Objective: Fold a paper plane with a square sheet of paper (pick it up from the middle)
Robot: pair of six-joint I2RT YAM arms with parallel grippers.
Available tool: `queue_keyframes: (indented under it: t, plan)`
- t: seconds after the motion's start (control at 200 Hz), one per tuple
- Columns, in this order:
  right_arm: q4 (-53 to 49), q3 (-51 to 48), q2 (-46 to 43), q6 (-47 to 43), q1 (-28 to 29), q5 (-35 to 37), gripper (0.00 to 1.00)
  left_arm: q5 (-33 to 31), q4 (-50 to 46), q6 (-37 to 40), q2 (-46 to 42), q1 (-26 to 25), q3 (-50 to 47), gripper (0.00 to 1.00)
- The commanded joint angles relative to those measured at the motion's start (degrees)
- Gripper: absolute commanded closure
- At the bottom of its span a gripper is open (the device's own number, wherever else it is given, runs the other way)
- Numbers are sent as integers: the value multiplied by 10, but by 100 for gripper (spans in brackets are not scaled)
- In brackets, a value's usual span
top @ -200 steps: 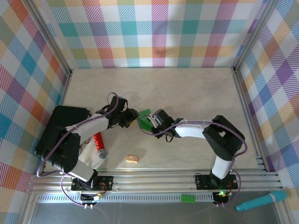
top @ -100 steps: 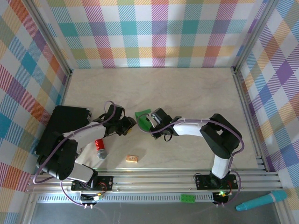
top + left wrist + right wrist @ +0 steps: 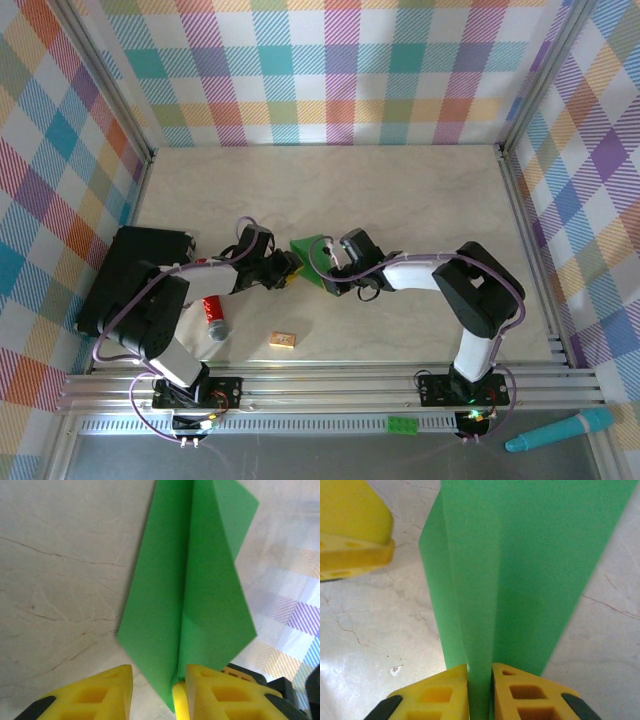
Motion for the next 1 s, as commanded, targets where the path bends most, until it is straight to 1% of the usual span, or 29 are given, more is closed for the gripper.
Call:
queue_keyframes:
  t: [0.0, 0.35, 0.46, 0.55, 0.675, 0.82, 0.935, 0.995]
  plan:
    - [7, -14, -9, 9, -10, -39, 79, 23, 33, -7, 19, -6, 26, 68]
    - [-28, 4, -30, 6, -11, -35, 70, 7, -10, -2, 67, -12, 52, 74]
    - [-44, 11, -42, 9, -11, -29, 64, -1, -48, 7, 77, -12, 63, 75]
    - [-56, 14, -52, 11, -10, -17, 59, -4, -61, 8, 84, -12, 63, 76]
    - [-81, 21, -65, 8, -2, 16, 55, -4, -69, 10, 92, -13, 63, 76]
    - [-111, 30, -75, 3, 17, 78, 50, -10, -79, 16, 91, -14, 63, 76]
    - [-129, 39, -74, -4, 34, 119, 50, -8, -74, 15, 87, -14, 62, 76]
    - [-129, 41, -74, -4, 41, 126, 53, -6, -66, 15, 83, -14, 60, 76]
